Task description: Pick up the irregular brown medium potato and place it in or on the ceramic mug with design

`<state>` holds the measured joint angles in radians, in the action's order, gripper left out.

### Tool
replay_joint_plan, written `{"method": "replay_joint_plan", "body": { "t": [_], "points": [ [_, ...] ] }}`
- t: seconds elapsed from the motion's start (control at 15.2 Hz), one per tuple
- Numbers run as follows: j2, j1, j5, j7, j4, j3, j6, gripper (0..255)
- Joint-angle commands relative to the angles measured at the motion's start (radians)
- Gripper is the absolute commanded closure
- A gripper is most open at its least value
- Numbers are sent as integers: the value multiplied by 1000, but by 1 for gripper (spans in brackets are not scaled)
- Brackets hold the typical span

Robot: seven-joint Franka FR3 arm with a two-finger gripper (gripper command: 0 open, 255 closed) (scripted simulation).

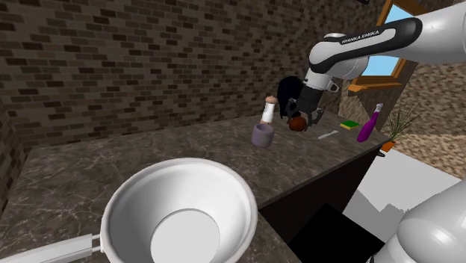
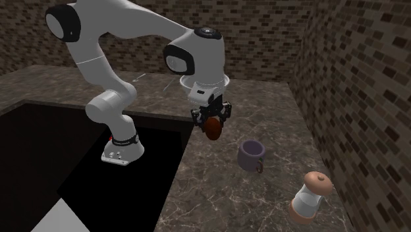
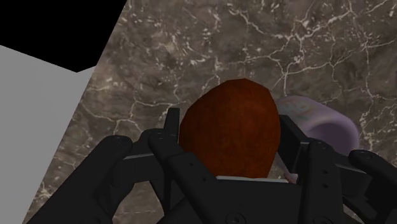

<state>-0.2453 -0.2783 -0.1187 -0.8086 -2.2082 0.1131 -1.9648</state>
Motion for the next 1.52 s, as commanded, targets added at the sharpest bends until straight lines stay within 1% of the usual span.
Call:
{"method": "replay_joint_plan", "body": {
  "t": [0.0, 0.13, 0.4, 0.79, 0.86, 0.92, 1.45],
  "points": [
    [-5, -1, 2, -3, 23, 1, 28, 255],
    [-9, -1, 3, -5, 39, 0, 48, 255],
    [144, 14, -15, -23, 205, -10, 60, 255],
    [381, 28, -36, -53, 499, -24, 115, 255],
    [422, 29, -39, -58, 556, -26, 129, 255],
    [484, 31, -42, -67, 641, -29, 152, 255],
    [494, 32, -48, -53, 548, -31, 50, 255]
  ]
}}
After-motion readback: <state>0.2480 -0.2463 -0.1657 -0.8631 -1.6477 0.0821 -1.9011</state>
